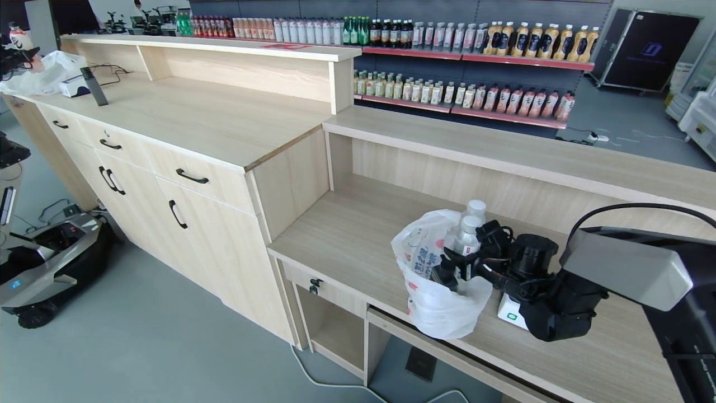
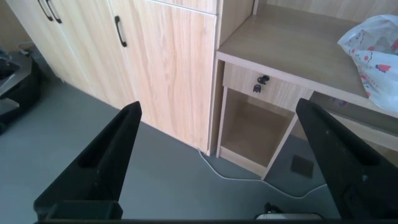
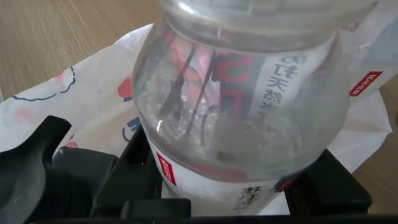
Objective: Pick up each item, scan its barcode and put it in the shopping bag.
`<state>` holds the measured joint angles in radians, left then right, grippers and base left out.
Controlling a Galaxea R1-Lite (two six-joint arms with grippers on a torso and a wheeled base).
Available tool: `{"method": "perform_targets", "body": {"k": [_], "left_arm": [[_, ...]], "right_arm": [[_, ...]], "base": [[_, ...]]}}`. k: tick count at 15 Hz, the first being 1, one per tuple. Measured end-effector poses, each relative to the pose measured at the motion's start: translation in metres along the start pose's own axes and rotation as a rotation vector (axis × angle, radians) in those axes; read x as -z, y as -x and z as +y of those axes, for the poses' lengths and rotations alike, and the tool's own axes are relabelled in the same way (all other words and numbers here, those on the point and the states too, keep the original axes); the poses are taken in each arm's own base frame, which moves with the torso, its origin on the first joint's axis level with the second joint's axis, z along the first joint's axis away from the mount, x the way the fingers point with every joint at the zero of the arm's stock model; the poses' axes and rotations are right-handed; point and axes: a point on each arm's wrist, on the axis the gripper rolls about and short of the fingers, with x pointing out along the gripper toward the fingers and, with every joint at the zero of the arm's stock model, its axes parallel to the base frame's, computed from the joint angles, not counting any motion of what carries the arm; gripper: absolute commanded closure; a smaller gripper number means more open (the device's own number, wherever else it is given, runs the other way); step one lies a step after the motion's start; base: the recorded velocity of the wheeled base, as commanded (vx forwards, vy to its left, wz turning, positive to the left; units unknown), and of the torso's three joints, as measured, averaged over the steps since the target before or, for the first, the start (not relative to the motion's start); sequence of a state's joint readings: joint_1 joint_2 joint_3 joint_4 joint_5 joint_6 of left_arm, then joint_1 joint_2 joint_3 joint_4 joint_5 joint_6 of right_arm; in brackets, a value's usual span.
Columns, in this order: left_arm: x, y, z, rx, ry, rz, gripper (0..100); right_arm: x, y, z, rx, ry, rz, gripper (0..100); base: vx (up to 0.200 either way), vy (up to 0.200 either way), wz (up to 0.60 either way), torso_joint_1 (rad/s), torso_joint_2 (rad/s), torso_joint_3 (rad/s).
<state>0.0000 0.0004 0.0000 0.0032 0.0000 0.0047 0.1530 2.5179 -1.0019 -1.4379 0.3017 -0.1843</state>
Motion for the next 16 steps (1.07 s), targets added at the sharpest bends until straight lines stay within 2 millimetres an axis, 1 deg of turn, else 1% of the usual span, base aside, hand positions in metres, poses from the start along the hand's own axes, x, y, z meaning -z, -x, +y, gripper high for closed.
{"method": "perform_targets", "body": {"k": [3,5,12,13,16], "left_arm": [[0.0,0.0,0.0,0.0,0.0,0.0,0],[0.0,0.0,0.0,0.0,0.0,0.0,0],[0.0,0.0,0.0,0.0,0.0,0.0,0],[0.0,0.0,0.0,0.0,0.0,0.0,0],[0.0,0.0,0.0,0.0,0.0,0.0,0]], "right_arm": [[0.002,-0.009,-0.001,-0.029,0.005,-0.021,100],[0.008,-0.01,-0.001,-0.031,0.003,-0.016,100],[0.016,-0.007,-0.003,-0.043,-0.001,0.002,100],[0.016,-0.006,-0.004,-0.054,-0.002,0.003,0],[0.013,-0.005,-0.006,-0.06,-0.002,0.002,0]], "base": [[0.0,0.0,0.0,0.0,0.0,0.0],[0.0,0.0,0.0,0.0,0.0,0.0],[0.0,0.0,0.0,0.0,0.0,0.0],[0.0,0.0,0.0,0.0,0.0,0.0],[0.0,0.0,0.0,0.0,0.0,0.0]]}}
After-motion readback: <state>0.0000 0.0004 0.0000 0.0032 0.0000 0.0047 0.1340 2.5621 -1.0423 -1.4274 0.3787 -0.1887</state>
